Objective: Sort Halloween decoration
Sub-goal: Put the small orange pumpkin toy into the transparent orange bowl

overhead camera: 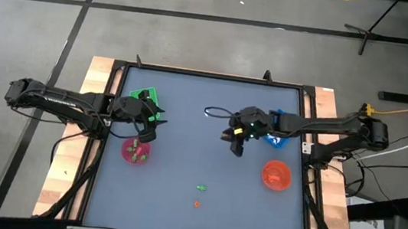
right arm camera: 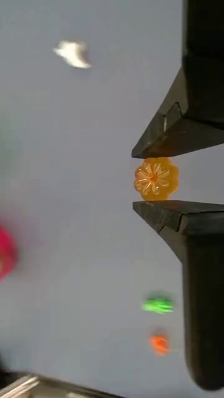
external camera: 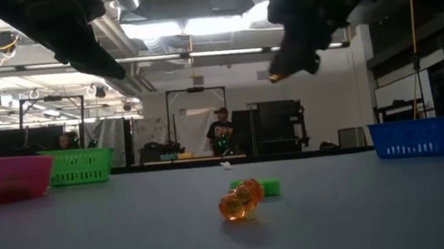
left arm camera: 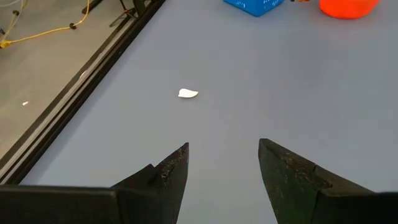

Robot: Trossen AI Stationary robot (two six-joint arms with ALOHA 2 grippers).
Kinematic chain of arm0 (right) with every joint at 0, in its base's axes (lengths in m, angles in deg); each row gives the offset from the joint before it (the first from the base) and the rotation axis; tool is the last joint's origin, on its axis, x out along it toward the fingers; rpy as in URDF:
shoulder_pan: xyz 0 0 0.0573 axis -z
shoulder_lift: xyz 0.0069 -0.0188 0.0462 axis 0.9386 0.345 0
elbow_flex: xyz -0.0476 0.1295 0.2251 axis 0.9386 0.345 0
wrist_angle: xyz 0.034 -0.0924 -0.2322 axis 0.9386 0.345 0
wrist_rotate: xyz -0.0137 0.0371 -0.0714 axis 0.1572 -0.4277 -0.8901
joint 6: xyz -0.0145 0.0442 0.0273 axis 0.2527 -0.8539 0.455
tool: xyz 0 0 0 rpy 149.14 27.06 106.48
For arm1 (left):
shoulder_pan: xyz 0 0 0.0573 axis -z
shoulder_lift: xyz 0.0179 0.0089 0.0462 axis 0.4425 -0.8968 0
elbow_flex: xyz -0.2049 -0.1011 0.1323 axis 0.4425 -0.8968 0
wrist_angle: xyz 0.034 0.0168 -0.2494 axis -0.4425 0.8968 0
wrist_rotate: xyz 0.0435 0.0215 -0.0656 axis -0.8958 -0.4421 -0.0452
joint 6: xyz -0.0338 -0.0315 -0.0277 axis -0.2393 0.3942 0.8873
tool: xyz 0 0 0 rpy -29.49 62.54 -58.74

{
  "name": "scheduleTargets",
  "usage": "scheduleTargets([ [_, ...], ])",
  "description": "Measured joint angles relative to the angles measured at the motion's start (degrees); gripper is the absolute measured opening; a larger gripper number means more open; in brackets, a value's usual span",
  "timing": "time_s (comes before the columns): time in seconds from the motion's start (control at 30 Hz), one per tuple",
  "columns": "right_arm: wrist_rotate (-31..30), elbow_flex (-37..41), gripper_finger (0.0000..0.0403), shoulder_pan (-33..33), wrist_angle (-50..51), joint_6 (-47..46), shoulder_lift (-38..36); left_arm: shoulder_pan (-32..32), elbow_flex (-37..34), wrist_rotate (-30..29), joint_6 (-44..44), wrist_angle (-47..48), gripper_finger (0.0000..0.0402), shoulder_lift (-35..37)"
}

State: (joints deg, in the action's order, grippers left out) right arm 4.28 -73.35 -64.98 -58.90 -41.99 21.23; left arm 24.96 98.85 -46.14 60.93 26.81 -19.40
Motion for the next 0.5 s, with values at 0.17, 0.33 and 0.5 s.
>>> scheduleTargets([
  [0.17,3.0,0.0,0.0097,-0.9,10.3,-3.1,-0.5,0.0,0.0,0.0,0.0,0.4,0.0178,0.0],
  [0.33,4.1,0.0,0.0097,-5.0,19.8,-3.7,-0.5,0.0,0.0,0.0,0.0,0.4,0.0178,0.0],
  [0.5,4.1,0.0,0.0097,-10.4,25.5,-7.0,-0.5,0.0,0.0,0.0,0.0,0.4,0.0178,0.0],
])
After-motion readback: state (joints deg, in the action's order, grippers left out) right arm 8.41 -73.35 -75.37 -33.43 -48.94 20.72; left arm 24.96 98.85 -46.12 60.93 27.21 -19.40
